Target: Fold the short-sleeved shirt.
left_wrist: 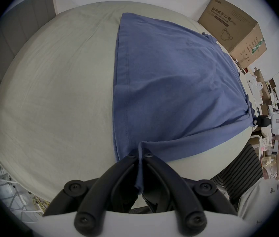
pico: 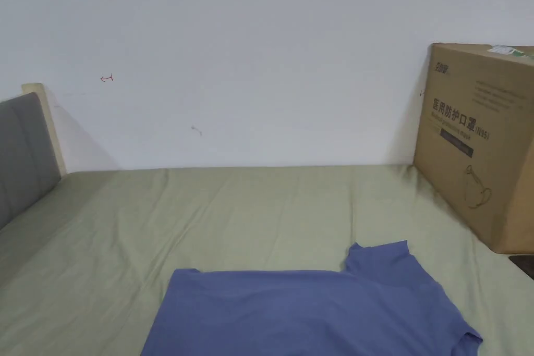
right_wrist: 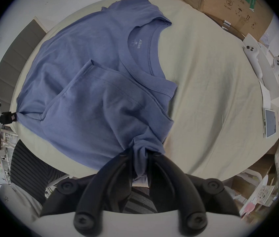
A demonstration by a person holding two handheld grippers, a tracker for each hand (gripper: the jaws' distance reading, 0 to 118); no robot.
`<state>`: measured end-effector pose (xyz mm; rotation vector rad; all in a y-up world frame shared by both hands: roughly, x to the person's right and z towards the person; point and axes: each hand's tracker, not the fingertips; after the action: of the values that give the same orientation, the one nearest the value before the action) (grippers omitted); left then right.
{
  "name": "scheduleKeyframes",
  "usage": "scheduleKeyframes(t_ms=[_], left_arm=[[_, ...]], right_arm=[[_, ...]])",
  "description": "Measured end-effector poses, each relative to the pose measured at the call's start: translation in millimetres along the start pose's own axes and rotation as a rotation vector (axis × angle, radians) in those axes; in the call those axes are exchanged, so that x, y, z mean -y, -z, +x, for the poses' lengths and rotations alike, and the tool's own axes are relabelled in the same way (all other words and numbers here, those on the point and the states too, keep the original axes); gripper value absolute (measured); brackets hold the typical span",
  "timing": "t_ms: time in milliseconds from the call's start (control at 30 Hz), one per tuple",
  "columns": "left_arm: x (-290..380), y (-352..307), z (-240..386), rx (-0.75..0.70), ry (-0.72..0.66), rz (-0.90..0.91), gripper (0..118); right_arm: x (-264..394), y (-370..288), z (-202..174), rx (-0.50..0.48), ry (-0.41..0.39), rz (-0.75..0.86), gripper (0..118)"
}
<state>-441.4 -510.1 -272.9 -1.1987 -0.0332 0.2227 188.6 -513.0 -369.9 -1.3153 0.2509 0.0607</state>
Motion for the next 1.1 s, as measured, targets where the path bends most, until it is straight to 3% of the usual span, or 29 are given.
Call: scheduleKeyframes(t_ms=[67,133,167,200,267,367,533,600,633,667,700,733,833,867,933,1100], left_arm=[[0.4,-2.9,-1.9,0.048,-0.040,-0.004,68],[-1.0,-10.9,-0.4,0.124,-0.075,-0.008,74],[-2.9,-16.2,3.8,0.119,-0.069,-0.012,85],[-3.9,-22.7,7.9,0.086,-0.046,-0.002,93],[-7.9,-43.2,16.6,0.059,0.021,0.070,93],[-14.3,-79.0,30.1,0.103,0.007,0.204,93],[2.0,-145.5,65.7,0.119,-0.037,0.734,92],[21.2,-162.5,87.8,0.044,-0.005,0.968,88],[28.4,-167.0,94.5,0.034,0.004,1.047,81],[35.8,-172.6,101.7,0.032,0.001,1.127,67],[40.9,-177.7,108.0,0.030,-0.016,1.172,30],[44.1,-182.2,118.5,0.012,-0.021,1.195,0],[47.8,-189.4,127.6,-0.068,0.013,1.208,0],[43.0,-189.5,121.8,-0.040,0.033,1.174,0],[32.7,-194.0,113.2,-0.017,0.064,1.039,0],[2.8,-158.3,62.6,-0.018,-0.062,0.431,0]], right_arm=[[-2.1,-2.5,-1.8,0.007,0.017,-0.006,45],[-5.4,-9.1,-1.9,-0.010,0.048,-0.021,52],[-7.5,-14.2,-3.4,-0.002,0.057,-0.027,69],[-9.0,-20.6,-4.5,0.004,0.060,-0.027,94],[-8.9,-43.4,-8.9,-0.018,0.069,0.058,96],[-10.8,-88.0,-22.8,-0.034,0.053,0.255,96],[8.2,-154.5,-61.6,-0.193,0.065,0.804,95],[24.0,-167.1,-81.1,-0.200,0.041,1.025,87],[31.5,-169.0,-88.7,-0.195,0.047,1.133,76],[37.5,-172.2,-97.5,-0.180,0.062,1.214,52],[39.1,-175.8,-106.1,-0.147,0.091,1.242,8],[39.2,-178.1,-113.3,-0.124,0.107,1.254,1],[32.9,-177.6,-118.1,-0.157,0.120,1.215,1],[29.4,-176.6,-115.5,-0.212,0.109,1.175,1],[23.3,-174.6,-115.0,-0.193,0.117,1.144,1],[27.7,-162.2,-98.7,-0.207,0.189,1.065,1]])
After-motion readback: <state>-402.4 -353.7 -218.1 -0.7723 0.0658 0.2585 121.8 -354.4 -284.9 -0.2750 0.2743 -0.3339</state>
